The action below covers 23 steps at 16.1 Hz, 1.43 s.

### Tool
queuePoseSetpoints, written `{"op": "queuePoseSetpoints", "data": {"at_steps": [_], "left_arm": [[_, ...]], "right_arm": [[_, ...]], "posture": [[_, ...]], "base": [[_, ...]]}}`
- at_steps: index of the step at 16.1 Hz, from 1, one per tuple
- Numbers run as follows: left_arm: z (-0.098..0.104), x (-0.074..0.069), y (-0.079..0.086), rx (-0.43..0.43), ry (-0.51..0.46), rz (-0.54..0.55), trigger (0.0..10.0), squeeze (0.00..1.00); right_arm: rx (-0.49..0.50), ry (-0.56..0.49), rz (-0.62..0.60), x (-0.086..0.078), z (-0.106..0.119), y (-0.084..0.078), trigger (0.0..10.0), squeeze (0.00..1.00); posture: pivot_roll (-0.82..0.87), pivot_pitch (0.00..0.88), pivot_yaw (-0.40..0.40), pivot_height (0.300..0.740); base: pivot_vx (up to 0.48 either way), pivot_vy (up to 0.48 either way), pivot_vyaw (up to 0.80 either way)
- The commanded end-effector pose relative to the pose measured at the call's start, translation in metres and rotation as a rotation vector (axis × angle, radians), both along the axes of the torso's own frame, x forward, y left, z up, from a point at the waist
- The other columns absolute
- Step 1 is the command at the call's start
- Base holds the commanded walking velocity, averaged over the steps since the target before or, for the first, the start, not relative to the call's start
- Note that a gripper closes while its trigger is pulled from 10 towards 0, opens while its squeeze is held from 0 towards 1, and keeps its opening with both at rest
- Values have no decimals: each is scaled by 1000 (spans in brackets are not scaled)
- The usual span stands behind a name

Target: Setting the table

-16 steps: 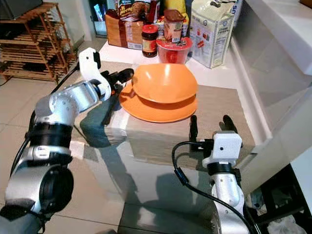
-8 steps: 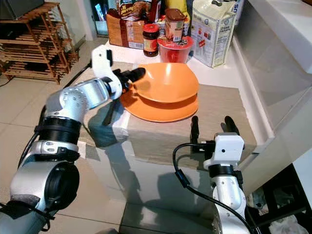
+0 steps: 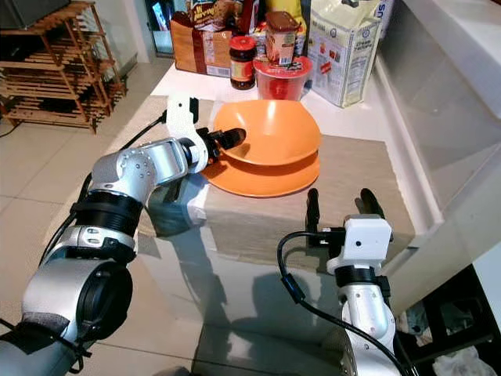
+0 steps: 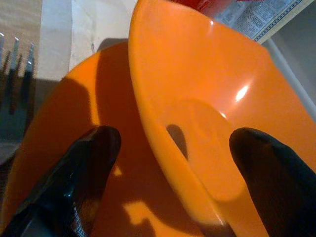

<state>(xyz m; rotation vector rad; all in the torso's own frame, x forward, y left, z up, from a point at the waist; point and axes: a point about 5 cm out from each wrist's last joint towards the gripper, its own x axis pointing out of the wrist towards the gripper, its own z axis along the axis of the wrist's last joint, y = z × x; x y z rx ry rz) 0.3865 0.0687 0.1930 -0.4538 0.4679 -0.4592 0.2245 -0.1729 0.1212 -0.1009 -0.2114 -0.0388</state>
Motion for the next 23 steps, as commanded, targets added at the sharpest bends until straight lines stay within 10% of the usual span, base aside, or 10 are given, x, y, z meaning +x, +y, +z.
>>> {"op": "queuePoseSetpoints", "data": {"at_steps": [1, 18, 19, 23], "left_arm": [[4, 2, -3, 2, -3, -1, 10000, 0], [4, 2, -4, -1, -1, -4, 10000, 0], [-5, 0, -2, 122, -55, -26, 0, 0], [-11, -3, -3, 185, -89, -53, 0, 0]], "right_arm": [[-8, -10, -3, -2, 4, 1, 10000, 0], [-9, -9, -4, -2, 4, 1, 10000, 0], [-2, 3, 8, -1, 2, 3, 10000, 0], [0, 12, 21, -1, 1, 4, 10000, 0]], "posture": [[-135, 22, 38, 740], [-135, 22, 38, 740], [-127, 12, 40, 740], [-131, 3, 40, 740]], "base": [[0, 0, 0], [0, 0, 0], [0, 0, 0], [0, 0, 0]]}}
